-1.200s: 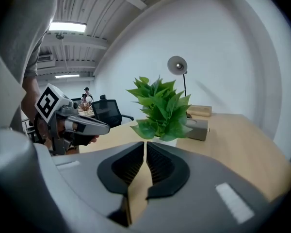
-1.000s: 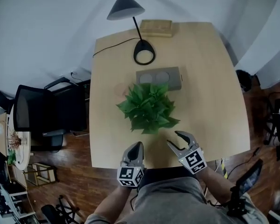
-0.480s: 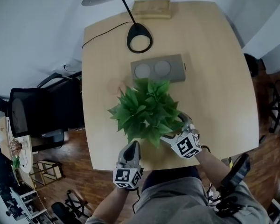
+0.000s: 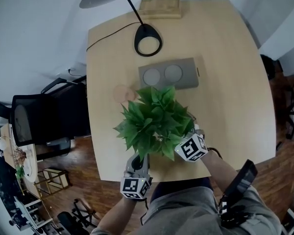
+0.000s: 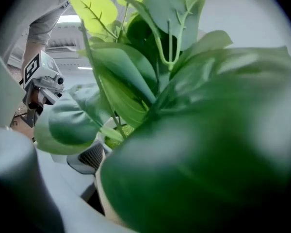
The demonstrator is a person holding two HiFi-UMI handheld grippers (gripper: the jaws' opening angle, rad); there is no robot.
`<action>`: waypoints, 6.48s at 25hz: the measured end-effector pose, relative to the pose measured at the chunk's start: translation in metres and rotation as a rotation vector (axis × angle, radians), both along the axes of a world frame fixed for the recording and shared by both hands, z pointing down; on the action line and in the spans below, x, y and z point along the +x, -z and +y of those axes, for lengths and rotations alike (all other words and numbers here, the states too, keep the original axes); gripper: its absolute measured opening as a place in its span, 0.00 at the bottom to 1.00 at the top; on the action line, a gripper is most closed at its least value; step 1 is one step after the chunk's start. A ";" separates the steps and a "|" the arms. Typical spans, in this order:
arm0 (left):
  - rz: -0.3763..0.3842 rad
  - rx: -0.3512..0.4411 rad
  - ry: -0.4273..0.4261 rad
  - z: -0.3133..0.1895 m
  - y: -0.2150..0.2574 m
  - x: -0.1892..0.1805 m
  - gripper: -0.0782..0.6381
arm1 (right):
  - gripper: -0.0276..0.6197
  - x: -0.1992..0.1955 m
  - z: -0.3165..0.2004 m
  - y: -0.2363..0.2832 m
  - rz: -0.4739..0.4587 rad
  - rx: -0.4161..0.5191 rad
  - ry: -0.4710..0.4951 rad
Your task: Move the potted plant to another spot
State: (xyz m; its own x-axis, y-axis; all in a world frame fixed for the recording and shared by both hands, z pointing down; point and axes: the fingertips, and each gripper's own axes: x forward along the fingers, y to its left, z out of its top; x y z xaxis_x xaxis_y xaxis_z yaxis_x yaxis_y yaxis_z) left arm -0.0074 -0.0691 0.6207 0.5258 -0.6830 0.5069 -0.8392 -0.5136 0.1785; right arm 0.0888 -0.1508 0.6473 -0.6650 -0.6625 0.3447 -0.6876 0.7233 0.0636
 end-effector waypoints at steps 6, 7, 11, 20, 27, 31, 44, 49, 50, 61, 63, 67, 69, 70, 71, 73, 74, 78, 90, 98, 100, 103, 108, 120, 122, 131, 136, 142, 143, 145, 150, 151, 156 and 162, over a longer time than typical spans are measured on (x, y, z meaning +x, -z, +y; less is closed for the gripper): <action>-0.009 0.003 -0.012 -0.003 0.000 -0.001 0.10 | 0.89 0.001 -0.014 0.003 -0.001 0.029 -0.031; -0.011 0.004 -0.014 -0.002 0.001 0.000 0.10 | 0.89 0.001 -0.014 0.004 -0.005 0.030 -0.034; -0.014 0.009 -0.021 -0.002 0.002 -0.003 0.10 | 0.88 0.000 -0.014 0.003 -0.016 0.021 -0.042; -0.001 0.049 -0.042 -0.003 0.010 0.004 0.10 | 0.87 0.003 -0.006 0.008 -0.064 0.022 -0.054; 0.010 0.095 -0.065 -0.028 0.014 0.012 0.10 | 0.87 0.001 -0.005 0.016 -0.105 0.036 -0.055; 0.018 0.122 -0.078 -0.039 0.022 0.018 0.10 | 0.87 0.003 -0.004 0.028 -0.125 0.044 -0.061; 0.147 0.253 -0.148 -0.042 0.100 0.071 0.10 | 0.87 0.047 0.003 0.148 -0.139 0.181 -0.106; 0.196 0.295 -0.171 -0.038 0.130 0.097 0.10 | 0.87 0.076 0.004 0.203 -0.140 0.249 -0.124; 0.203 0.300 -0.176 -0.036 0.134 0.103 0.10 | 0.87 0.085 0.004 0.212 -0.138 0.261 -0.128; 0.244 0.316 -0.207 -0.016 0.141 0.093 0.10 | 0.87 0.098 0.004 0.249 -0.145 0.291 -0.188; 0.248 0.309 -0.202 -0.014 0.140 0.094 0.10 | 0.87 0.098 0.005 0.251 -0.141 0.295 -0.186; 0.244 0.306 -0.192 -0.012 0.139 0.094 0.10 | 0.87 0.100 0.004 0.253 -0.138 0.291 -0.179; 0.249 0.310 -0.176 -0.009 0.141 0.094 0.10 | 0.87 0.100 0.005 0.252 -0.138 0.287 -0.175; 0.249 0.312 -0.165 -0.007 0.142 0.092 0.10 | 0.87 0.099 0.006 0.252 -0.139 0.285 -0.170; 0.247 0.316 -0.152 -0.005 0.141 0.090 0.10 | 0.87 0.098 0.007 0.251 -0.139 0.284 -0.163; 0.240 0.323 -0.121 0.000 0.142 0.088 0.10 | 0.87 0.096 0.010 0.249 -0.143 0.282 -0.142; 0.237 0.328 -0.104 0.001 0.143 0.087 0.10 | 0.87 0.095 0.011 0.249 -0.147 0.281 -0.130; 0.218 0.355 -0.021 0.005 0.148 0.078 0.10 | 0.87 0.085 0.015 0.246 -0.166 0.279 -0.063; 0.193 0.392 0.140 0.001 0.152 -0.005 0.10 | 0.87 -0.008 0.002 0.238 -0.172 0.263 0.076; 0.196 0.386 0.124 -0.012 0.153 -0.087 0.10 | 0.87 -0.089 -0.016 0.238 -0.184 0.258 0.054; 0.199 0.386 0.118 -0.019 0.154 -0.112 0.10 | 0.87 -0.114 -0.021 0.238 -0.182 0.258 0.049; 0.208 0.381 0.112 -0.027 0.152 -0.167 0.10 | 0.87 -0.169 -0.030 0.234 -0.174 0.249 0.039; 0.202 0.363 0.088 -0.031 0.149 -0.192 0.10 | 0.87 -0.190 -0.034 0.229 -0.170 0.242 0.015; 0.170 0.285 0.056 -0.027 0.130 -0.242 0.10 | 0.87 -0.226 -0.045 0.196 -0.173 0.190 -0.040; 0.161 0.271 0.057 -0.028 0.128 -0.240 0.10 | 0.87 -0.227 -0.050 0.189 -0.174 0.183 -0.038; 0.129 0.231 0.074 -0.044 0.113 -0.238 0.10 | 0.87 -0.239 -0.079 0.147 -0.180 0.130 -0.008; 0.111 0.200 0.080 -0.049 0.108 -0.242 0.10 | 0.87 -0.250 -0.090 0.124 -0.174 0.098 0.008; 0.073 0.139 0.092 -0.047 0.086 -0.251 0.10 | 0.87 -0.258 -0.107 0.086 -0.169 0.065 0.000; 0.069 0.130 0.093 -0.046 0.083 -0.252 0.10 | 0.87 -0.258 -0.110 0.079 -0.166 0.059 -0.003; 0.061 0.110 0.097 -0.046 0.078 -0.254 0.10 | 0.87 -0.260 -0.116 0.067 -0.157 0.045 -0.010; 0.053 0.083 0.098 -0.046 0.065 -0.257 0.10 | 0.87 -0.260 -0.129 0.031 -0.128 0.014 -0.030; 0.050 0.076 0.101 -0.047 0.065 -0.258 0.10 | 0.87 -0.260 -0.131 0.026 -0.123 0.009 -0.036; 0.052 0.068 0.101 -0.047 0.059 -0.265 0.10 | 0.87 -0.262 -0.139 0.008 -0.108 -0.006 -0.062; 0.066 0.034 0.098 -0.034 0.047 -0.266 0.10 | 0.87 -0.262 -0.136 -0.001 -0.094 -0.011 -0.073</action>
State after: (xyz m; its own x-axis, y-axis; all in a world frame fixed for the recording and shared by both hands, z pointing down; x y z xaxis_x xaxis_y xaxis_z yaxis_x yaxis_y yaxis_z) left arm -0.2737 -0.1029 0.5735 0.4870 -0.7493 0.4487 -0.8728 -0.4361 0.2191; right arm -0.1737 -0.2864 0.6485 -0.6450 -0.7066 0.2909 -0.7408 0.6716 -0.0110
